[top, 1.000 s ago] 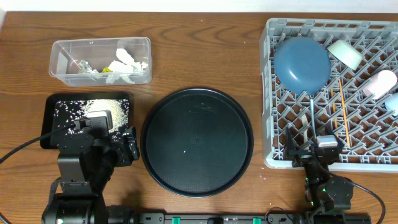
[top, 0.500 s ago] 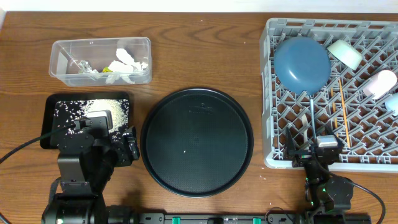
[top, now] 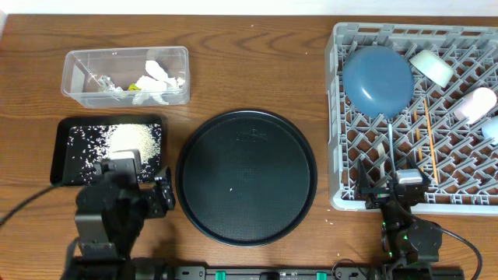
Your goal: Sort waste into correct bins and load items into the dishwasher rack
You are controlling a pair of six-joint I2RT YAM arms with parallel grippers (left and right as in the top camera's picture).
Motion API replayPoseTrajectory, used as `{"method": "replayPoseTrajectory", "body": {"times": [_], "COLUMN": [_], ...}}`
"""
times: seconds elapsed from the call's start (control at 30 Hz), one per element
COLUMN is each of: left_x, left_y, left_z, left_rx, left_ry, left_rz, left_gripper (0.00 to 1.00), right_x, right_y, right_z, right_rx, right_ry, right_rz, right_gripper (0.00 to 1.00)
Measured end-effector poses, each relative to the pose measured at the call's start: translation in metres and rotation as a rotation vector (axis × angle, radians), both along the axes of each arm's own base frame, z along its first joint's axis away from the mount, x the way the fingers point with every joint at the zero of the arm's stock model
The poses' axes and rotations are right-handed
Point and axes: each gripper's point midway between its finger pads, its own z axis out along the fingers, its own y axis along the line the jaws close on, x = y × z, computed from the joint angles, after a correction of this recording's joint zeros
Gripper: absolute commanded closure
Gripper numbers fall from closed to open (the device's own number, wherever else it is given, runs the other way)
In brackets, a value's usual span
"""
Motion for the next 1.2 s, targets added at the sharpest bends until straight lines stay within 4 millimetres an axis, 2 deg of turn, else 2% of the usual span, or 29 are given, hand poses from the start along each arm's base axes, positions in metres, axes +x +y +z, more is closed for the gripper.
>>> {"method": "replayPoseTrajectory", "body": {"times": [0.23, 0.37, 0.53, 0.63, 0.73, 0.87, 1.2], "left_x": [0.016, 0.028, 0.039, 0.042, 0.042, 0.041, 0.040], "left_y": [0.000, 0.000, 0.002, 0.010, 0.021, 0.028, 0.027], "left_z": [-0.034, -0.044, -0.034, -0.024, -0.030, -0.056, -0.056], "left_rx": [-0.002, -0.004, -0.002, 0.012, 0.031, 0.053, 0.052], "left_ry": [-0.195, -0.357, -0.550, -0.639, -0.623, -0.519, -0.511], "left_rz": [0.000, 0.000, 0.013, 0.061, 0.122, 0.159, 0.152], "left_gripper": [0.18, 0.18, 0.18, 0.18, 0.18, 0.18, 0.18], "right_x": [0.000, 0.000, 0.000, 0.000, 0.000, 0.000, 0.000], "right_y": [0.000, 0.000, 0.000, 0.000, 0.000, 0.000, 0.000], "right_z": [0.000, 0.000, 0.000, 0.000, 0.000, 0.000, 0.000], "right_rx": [-0.001, -0.001, -0.001, -0.001, -0.001, -0.001, -0.001], "right_ry": [0.000, 0.000, 0.000, 0.000, 0.000, 0.000, 0.000], "right_rz": [-0.002, -0.002, -0.003, -0.003, -0.002, -0.003, -0.002], "right_gripper": [0.01, 0.01, 0.01, 0.01, 0.01, 0.01, 0.01]}}
